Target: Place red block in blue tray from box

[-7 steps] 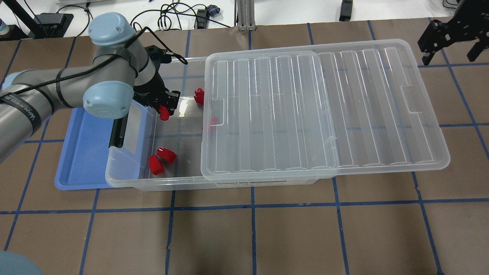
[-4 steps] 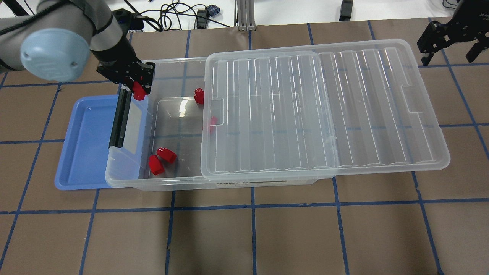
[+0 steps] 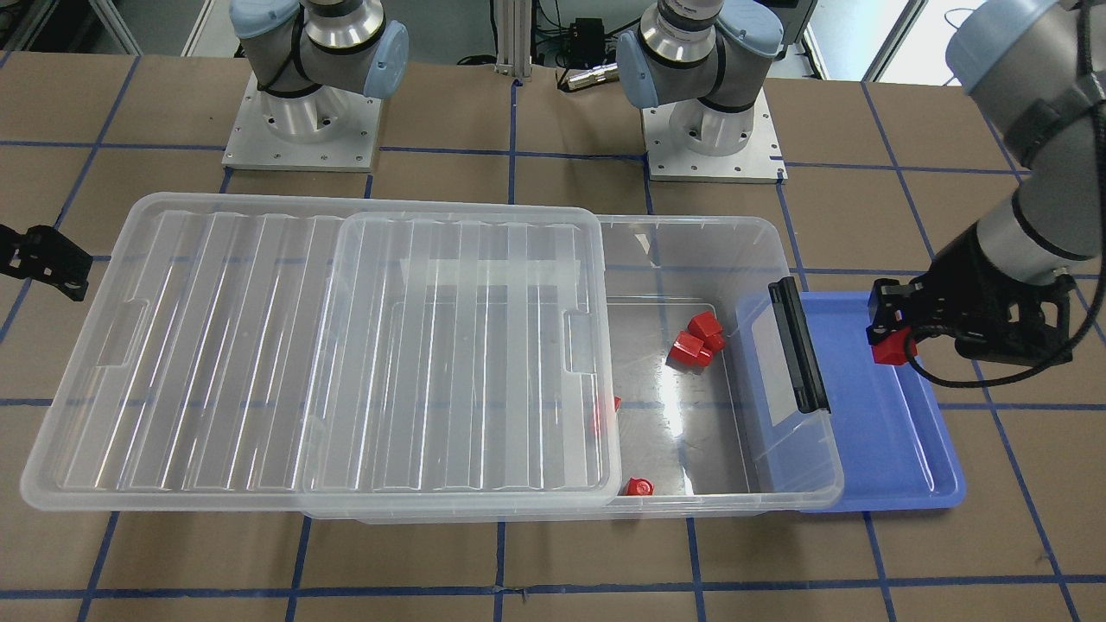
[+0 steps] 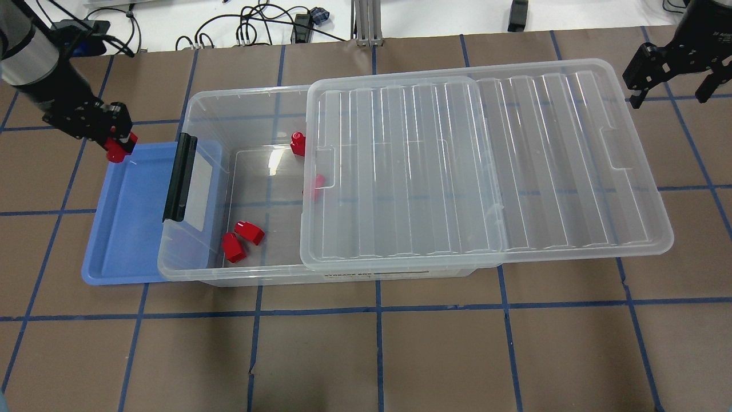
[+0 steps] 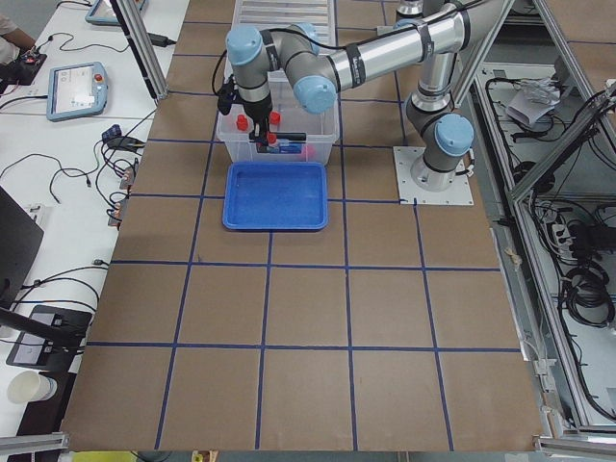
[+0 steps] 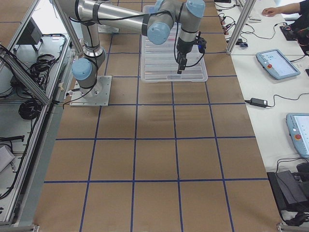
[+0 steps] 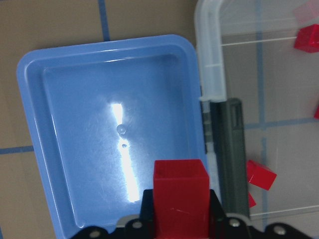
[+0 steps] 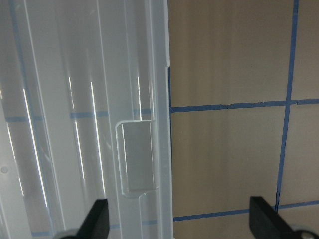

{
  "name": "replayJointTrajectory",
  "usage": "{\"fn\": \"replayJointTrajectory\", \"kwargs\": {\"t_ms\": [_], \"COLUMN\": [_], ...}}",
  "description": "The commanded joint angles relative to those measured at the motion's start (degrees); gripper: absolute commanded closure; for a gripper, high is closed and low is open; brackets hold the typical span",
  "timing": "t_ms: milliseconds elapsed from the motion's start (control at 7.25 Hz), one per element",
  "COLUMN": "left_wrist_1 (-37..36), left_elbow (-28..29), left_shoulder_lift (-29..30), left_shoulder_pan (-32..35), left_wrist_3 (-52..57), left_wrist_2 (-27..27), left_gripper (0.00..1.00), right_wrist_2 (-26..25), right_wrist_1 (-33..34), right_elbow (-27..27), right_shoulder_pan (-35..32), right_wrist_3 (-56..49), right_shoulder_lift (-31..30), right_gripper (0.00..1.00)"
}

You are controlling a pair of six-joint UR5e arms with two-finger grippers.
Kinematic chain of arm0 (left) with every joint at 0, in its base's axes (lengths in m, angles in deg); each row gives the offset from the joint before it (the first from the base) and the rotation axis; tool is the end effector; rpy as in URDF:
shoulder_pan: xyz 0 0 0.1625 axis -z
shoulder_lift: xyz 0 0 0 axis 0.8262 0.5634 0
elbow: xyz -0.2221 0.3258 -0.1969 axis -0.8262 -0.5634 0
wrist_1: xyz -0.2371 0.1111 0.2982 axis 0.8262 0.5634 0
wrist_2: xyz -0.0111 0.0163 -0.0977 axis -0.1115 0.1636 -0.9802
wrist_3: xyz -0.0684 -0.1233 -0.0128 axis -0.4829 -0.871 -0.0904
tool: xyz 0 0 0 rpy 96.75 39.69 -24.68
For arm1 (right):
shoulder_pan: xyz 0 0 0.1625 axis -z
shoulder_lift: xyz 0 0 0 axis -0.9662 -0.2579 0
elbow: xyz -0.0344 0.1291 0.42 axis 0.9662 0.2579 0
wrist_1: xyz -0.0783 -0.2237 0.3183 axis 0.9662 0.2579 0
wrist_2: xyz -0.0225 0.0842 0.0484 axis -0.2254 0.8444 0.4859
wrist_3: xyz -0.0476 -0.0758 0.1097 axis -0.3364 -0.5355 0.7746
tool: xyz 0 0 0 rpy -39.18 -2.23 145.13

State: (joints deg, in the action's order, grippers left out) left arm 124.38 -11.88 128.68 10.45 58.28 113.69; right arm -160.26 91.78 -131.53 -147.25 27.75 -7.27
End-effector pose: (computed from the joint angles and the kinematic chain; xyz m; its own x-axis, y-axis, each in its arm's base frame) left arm 0.0884 -0.5509 0.3548 -0.9915 0.0751 0.1060 0.0826 0.9942 0.0685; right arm -0.0578 -0.5528 0.4328 -0.9929 0.0292 0.1154 0.0401 0.9948 0.0939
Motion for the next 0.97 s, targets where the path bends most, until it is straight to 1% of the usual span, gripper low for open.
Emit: {"fn": "replayJointTrajectory", "kwargs": {"t_ms": [0,138,276,414,552,690,828], "left_wrist_1": [-12.5,-22.4,-28.3,-28.6,-28.6,-28.5,-26.9], "left_elbow": [-8.1,-13.5,-17.5,-18.7,-18.8,-18.4,-18.3], "left_shoulder_lift": [3.4,5.4,6.0,6.3,6.4,6.4,5.6], "left_shoulder_pan": [-5.3,-5.3,-5.4,-5.5,-5.4,-5.4,-4.9], "left_wrist_3": [3.5,3.7,4.0,4.0,3.8,4.1,3.9], "left_wrist_2": [-1.3,-1.2,-0.9,-0.6,-0.6,-0.5,0.0], "left_gripper": [1.00,1.00,1.00,1.00,0.78,0.44,0.20], "right_wrist_2": [-0.1,-0.1,-0.6,-0.7,-0.7,-0.8,-0.8], "right_wrist_1": [0.2,0.7,2.0,2.4,3.1,4.0,4.1], "right_elbow": [-0.1,-0.8,-1.6,-2.4,-3.2,-3.7,-3.9], "right_shoulder_pan": [2.3,3.0,4.0,5.8,6.4,6.5,6.8], "right_wrist_3": [-1.0,-2.3,-3.4,-5.3,-5.4,-5.6,-5.7], "right_shoulder_lift": [0.3,0.4,0.3,0.3,0.3,0.3,0.4], "right_gripper": [0.00,0.00,0.00,0.00,0.00,0.00,0.00]}}
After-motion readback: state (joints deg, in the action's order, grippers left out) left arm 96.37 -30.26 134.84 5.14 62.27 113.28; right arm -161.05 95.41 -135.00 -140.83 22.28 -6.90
